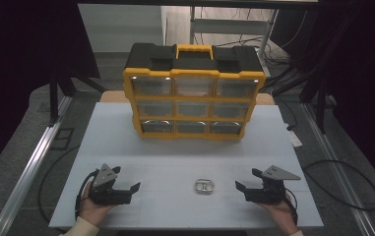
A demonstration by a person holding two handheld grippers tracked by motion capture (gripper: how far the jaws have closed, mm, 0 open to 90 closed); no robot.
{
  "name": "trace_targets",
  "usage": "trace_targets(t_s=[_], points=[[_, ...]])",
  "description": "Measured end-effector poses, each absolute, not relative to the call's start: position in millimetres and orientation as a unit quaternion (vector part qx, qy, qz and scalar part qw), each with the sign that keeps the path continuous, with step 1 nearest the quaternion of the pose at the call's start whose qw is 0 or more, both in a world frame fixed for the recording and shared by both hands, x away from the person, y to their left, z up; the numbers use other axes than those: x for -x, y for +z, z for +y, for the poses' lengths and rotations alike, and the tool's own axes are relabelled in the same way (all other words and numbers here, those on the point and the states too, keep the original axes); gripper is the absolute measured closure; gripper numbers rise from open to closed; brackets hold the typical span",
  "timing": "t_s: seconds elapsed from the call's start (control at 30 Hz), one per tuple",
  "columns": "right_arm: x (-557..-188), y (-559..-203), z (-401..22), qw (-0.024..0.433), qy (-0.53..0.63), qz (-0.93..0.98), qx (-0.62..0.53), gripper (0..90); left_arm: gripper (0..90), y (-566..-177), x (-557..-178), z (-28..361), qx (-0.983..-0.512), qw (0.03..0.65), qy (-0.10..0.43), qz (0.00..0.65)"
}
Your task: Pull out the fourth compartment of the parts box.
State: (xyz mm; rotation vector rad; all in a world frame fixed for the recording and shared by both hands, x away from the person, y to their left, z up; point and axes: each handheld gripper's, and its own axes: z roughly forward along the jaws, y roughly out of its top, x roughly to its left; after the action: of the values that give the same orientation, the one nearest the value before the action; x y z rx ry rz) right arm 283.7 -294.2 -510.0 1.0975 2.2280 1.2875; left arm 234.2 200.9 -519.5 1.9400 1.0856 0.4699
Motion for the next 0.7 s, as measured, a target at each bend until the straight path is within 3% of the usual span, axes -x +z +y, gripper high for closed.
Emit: trace_targets(t_s=[0.7], points=[[-284.9,-510.4,-295.4,0.172,0.448,0.784,-0.393,15.2,8.7,-511.5,-236.7,203.0,-0.767,0.439,0.189,0.428]])
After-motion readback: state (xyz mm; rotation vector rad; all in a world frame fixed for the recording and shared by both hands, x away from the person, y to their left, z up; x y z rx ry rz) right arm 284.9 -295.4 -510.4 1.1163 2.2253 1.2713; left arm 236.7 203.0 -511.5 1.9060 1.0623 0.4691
